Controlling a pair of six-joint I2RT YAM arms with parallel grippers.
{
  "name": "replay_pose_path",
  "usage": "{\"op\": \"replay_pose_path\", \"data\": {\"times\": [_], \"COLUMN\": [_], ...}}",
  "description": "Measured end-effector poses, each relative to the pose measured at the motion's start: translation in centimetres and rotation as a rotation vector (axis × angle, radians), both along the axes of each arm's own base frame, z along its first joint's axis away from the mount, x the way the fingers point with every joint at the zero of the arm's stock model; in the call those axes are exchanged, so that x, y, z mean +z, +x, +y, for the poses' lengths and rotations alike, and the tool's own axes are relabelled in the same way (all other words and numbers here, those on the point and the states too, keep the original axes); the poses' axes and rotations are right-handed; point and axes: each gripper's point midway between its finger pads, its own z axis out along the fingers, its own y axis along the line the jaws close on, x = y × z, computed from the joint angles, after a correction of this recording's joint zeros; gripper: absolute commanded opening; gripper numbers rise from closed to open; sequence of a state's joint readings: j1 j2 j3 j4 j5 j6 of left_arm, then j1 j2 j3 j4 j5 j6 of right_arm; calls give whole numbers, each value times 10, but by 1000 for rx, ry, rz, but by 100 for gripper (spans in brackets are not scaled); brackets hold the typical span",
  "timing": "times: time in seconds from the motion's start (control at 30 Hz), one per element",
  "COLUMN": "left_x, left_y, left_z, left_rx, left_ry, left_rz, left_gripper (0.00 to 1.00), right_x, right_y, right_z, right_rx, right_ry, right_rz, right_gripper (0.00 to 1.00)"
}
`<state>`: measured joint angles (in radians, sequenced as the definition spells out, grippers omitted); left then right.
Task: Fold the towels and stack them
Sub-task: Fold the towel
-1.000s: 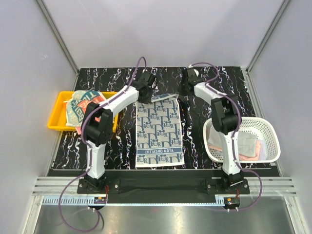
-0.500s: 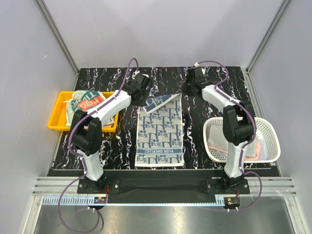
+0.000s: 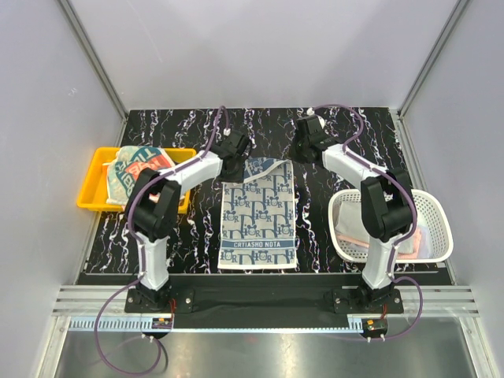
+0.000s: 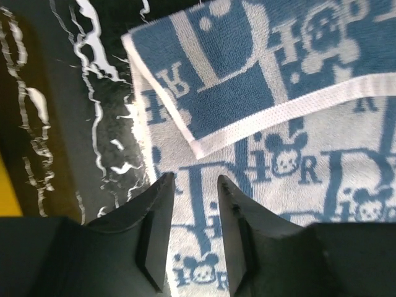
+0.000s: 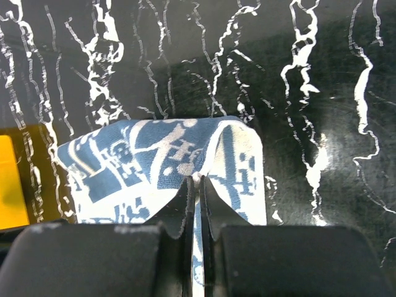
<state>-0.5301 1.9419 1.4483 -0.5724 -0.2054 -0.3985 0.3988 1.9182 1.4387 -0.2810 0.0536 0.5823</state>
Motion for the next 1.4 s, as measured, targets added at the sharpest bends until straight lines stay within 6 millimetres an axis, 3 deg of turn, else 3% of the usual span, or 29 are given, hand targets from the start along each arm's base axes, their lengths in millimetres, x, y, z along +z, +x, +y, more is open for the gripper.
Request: {"op": "replay_pose_path", "data": {"times": [0.23,0.7,1.07,1.2,1.27,1.4], "left_x": [-25,-27,-35,-36,-36,-36], "left_y": [8,17,18,18,18,19], "left_z": [-6,-3,-7,-7,-7,-7], "left_rx": [61,115,128,132,134,136], "left_ry": [-9,-48,-63,-64,-64,-67], "left_rz": [44,45,62,64,65,63], "left_gripper": [41,35,38,31,20,9], "right_x": [-10,-10,-10,-10,-10,-10], "right_y": [1,1,1,1,1,1], "right_z": [-2,-3,-3,-3,-3,-3], "right_rx": [-6,-3,-2,-2,-2,-2], "right_ry": [-17,-24,-24,-24,-24,-24], "right_rz": [15,12,12,12,12,12], "right_gripper": [0,0,0,0,0,0]}}
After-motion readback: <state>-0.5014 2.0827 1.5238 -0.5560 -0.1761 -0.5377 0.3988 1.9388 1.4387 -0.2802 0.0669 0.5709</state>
